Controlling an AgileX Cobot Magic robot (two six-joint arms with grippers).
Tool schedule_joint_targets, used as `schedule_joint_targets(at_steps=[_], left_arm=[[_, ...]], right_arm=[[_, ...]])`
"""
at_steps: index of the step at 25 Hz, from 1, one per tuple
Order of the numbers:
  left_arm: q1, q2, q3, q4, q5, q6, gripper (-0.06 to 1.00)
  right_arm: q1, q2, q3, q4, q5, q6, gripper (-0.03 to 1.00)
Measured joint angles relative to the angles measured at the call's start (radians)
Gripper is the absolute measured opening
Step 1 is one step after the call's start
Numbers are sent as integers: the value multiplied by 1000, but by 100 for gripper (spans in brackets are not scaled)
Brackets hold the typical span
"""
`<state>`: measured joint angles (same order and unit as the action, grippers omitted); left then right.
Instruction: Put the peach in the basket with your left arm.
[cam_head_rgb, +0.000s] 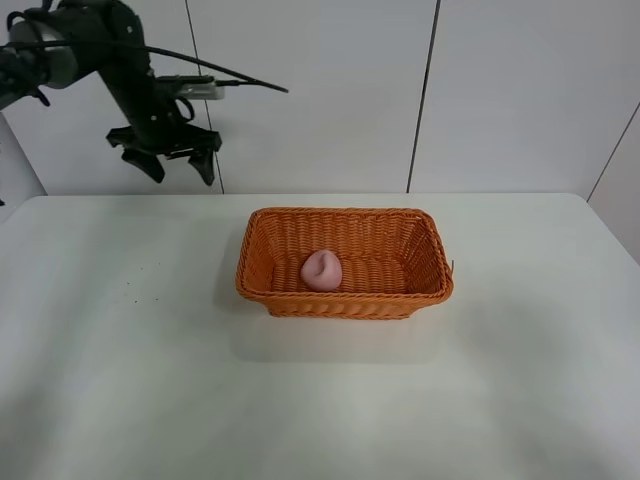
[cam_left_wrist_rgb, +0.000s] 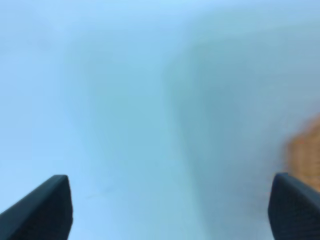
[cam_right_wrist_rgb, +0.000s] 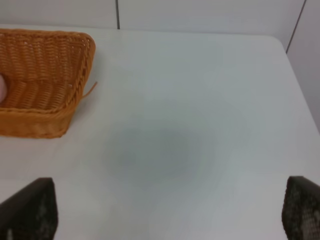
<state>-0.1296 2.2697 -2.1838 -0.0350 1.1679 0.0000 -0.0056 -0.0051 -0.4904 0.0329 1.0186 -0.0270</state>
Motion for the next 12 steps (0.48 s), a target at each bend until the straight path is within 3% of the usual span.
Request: schedule_joint_targets(at_steps=[5, 12], left_arm=[[88, -1, 54, 6, 0, 13, 82], [97, -103, 136, -25, 0, 15, 81]], right_arm=[[0, 0, 0, 0, 0, 0, 69], [0, 0, 0, 0, 0, 0, 69]])
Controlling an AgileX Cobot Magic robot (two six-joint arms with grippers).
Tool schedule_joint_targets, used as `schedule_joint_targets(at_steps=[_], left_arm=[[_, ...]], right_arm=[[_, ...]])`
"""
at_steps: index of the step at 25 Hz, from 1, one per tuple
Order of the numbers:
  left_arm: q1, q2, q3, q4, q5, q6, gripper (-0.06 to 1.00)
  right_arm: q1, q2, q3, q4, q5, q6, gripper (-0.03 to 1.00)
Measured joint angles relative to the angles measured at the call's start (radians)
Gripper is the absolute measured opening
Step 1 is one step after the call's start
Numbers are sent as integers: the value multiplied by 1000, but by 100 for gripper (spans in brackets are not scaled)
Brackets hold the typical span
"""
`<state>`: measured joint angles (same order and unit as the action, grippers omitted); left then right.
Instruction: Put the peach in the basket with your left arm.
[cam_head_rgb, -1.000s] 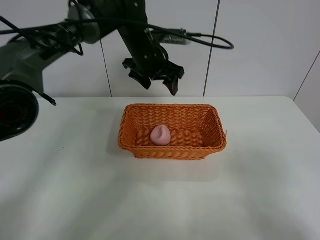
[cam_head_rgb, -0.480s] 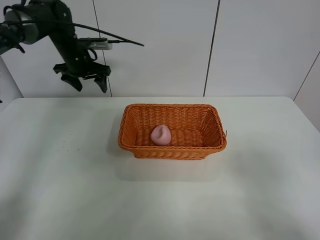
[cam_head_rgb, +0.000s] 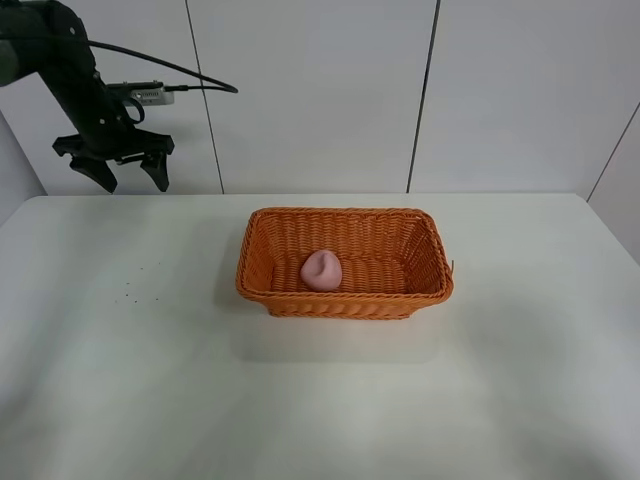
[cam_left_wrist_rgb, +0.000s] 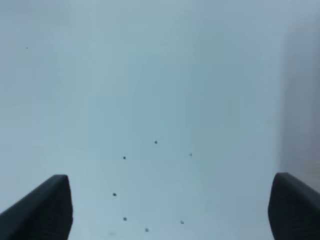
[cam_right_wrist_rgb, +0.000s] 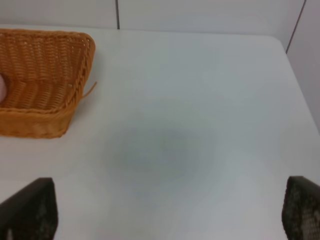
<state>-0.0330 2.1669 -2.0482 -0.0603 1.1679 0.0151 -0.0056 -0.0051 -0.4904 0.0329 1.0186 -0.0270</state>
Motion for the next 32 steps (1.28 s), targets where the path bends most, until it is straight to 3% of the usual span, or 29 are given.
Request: schedule_joint_targets(at_steps=[7, 21, 28, 32], left_arm=[[-1, -284, 335, -33, -1, 1, 81], [-1, -1156, 1262, 25, -8, 1, 81], [-1, -1586, 1523, 25, -96, 1, 81], [-1, -1790, 1545, 26, -110, 5, 81]], right_arm=[[0, 0, 0, 0, 0, 0, 69], [0, 0, 0, 0, 0, 0, 69], [0, 0, 0, 0, 0, 0, 69], [0, 0, 0, 0, 0, 0, 69]])
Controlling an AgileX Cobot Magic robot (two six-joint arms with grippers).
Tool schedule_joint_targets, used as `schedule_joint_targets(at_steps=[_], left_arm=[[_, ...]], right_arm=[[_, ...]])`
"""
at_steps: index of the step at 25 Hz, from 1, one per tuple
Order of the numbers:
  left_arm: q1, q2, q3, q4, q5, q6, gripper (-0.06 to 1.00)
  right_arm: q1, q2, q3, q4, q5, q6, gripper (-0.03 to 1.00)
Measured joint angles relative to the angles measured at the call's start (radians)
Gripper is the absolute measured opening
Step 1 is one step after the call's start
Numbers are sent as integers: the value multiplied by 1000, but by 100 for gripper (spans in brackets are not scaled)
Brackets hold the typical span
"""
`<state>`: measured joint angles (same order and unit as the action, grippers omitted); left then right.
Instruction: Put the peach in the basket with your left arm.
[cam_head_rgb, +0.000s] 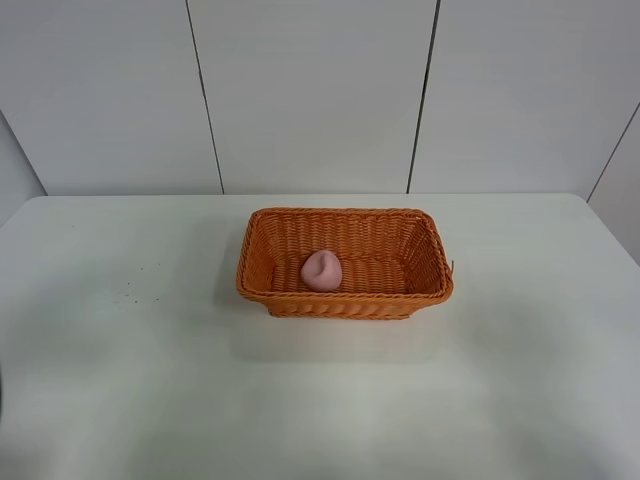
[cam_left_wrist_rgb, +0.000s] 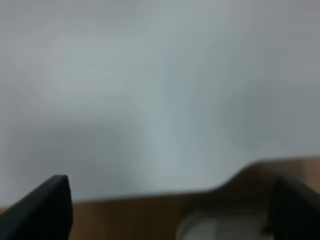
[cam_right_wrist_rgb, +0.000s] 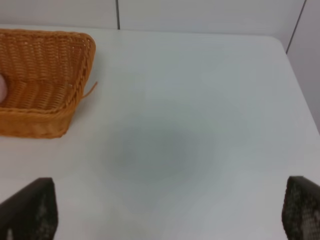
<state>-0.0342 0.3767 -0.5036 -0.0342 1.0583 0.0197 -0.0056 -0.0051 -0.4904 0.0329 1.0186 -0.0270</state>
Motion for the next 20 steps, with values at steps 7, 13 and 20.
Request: schedule_joint_targets(at_steps=[7, 13, 20], left_arm=[[0, -283, 1, 2, -3, 3, 81], [0, -380, 1, 6, -3, 3, 81], [0, -380, 1, 9, -3, 3, 81]], right_arm=[[0, 0, 0, 0, 0, 0, 69], [0, 0, 0, 0, 0, 0, 69], [0, 0, 0, 0, 0, 0, 69]])
